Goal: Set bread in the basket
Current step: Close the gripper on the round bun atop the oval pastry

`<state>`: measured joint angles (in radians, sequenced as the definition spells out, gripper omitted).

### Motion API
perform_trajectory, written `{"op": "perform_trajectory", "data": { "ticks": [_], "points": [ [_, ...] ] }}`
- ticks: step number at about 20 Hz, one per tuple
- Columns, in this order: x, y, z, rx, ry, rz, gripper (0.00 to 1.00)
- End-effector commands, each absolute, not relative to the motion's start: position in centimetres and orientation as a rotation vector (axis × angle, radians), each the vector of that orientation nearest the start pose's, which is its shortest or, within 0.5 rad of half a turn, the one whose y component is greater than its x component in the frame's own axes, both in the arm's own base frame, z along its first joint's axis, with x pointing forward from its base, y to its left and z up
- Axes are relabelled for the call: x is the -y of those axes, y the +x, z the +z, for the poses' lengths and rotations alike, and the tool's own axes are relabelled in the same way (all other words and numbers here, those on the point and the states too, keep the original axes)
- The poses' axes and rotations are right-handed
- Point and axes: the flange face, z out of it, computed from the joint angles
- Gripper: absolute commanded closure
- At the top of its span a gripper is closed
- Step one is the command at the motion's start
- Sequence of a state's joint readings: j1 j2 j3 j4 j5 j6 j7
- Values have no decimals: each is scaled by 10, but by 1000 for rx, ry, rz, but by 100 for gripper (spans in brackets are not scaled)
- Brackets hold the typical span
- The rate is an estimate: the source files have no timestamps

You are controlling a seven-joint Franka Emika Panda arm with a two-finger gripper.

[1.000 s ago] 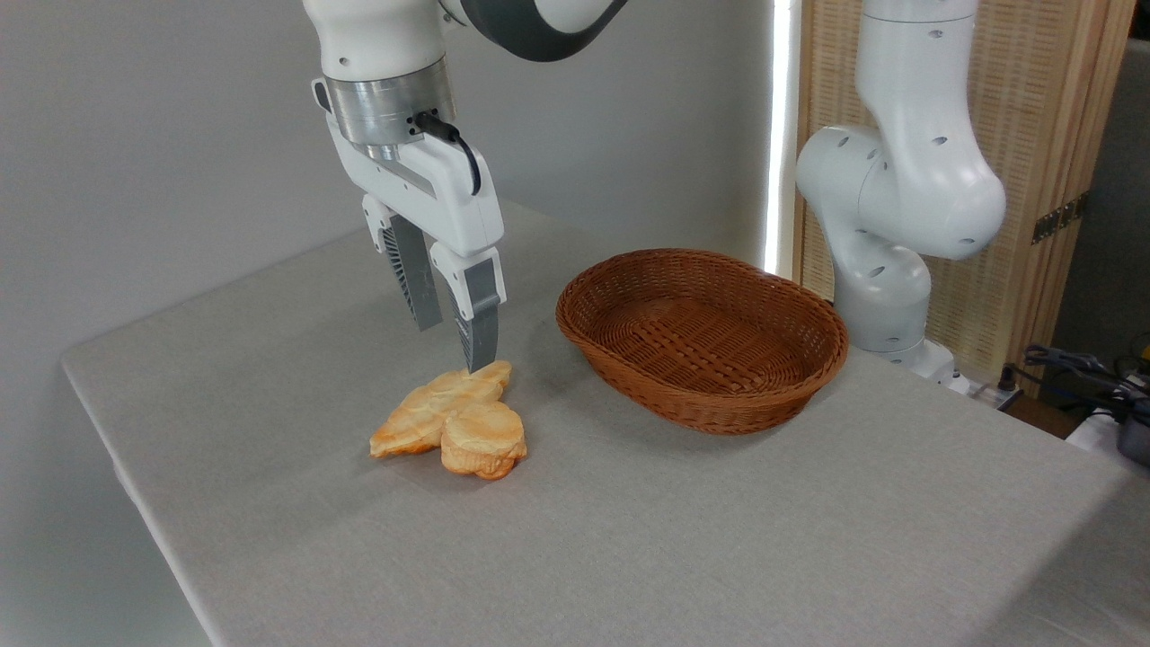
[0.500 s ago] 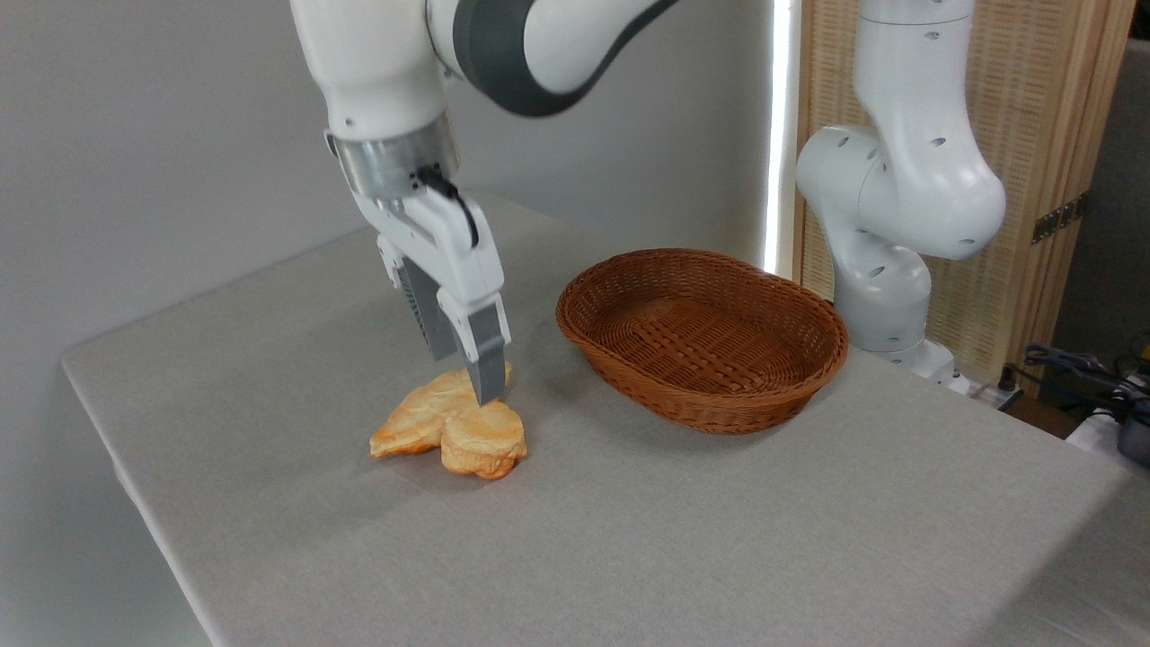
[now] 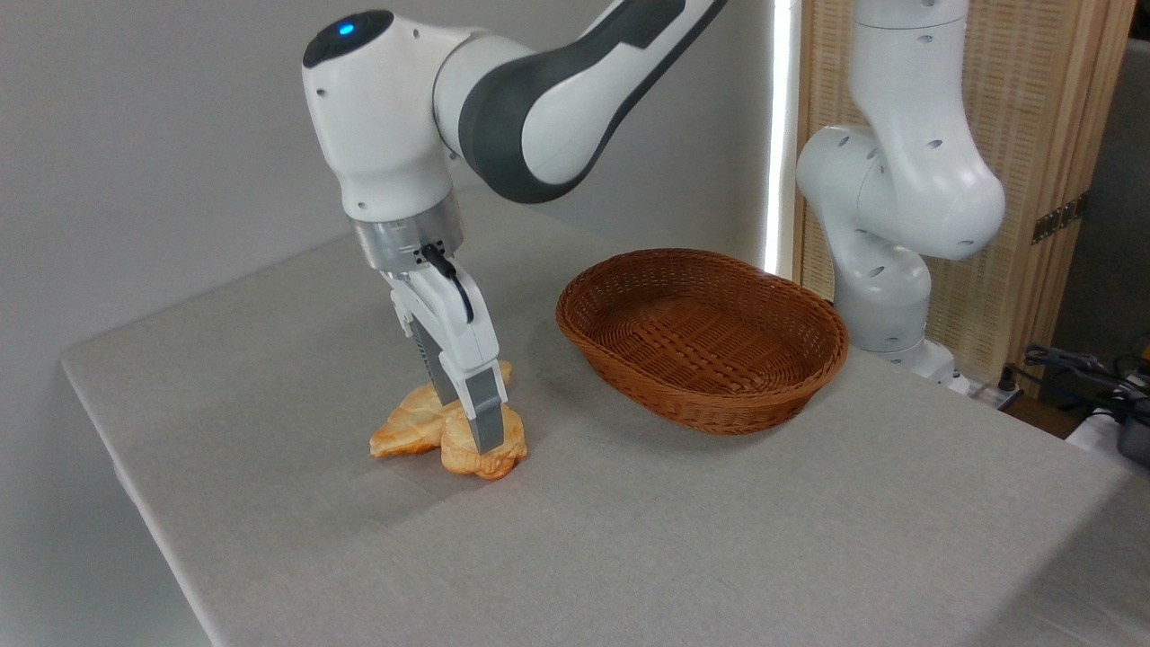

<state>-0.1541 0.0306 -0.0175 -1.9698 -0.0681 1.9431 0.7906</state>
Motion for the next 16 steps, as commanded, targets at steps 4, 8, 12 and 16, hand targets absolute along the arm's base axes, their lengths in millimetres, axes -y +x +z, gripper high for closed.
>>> {"op": "perform_trajectory", "data": {
  "ticks": [4,8,12,16],
  "points": [
    [100,551,439,-1492,-2872,50,0],
    [100,555,424,-1494,-2870,84,0],
    [100,555,423,-1496,-2869,89,2],
    [102,555,423,-1498,-2871,85,47]
  ]
}}
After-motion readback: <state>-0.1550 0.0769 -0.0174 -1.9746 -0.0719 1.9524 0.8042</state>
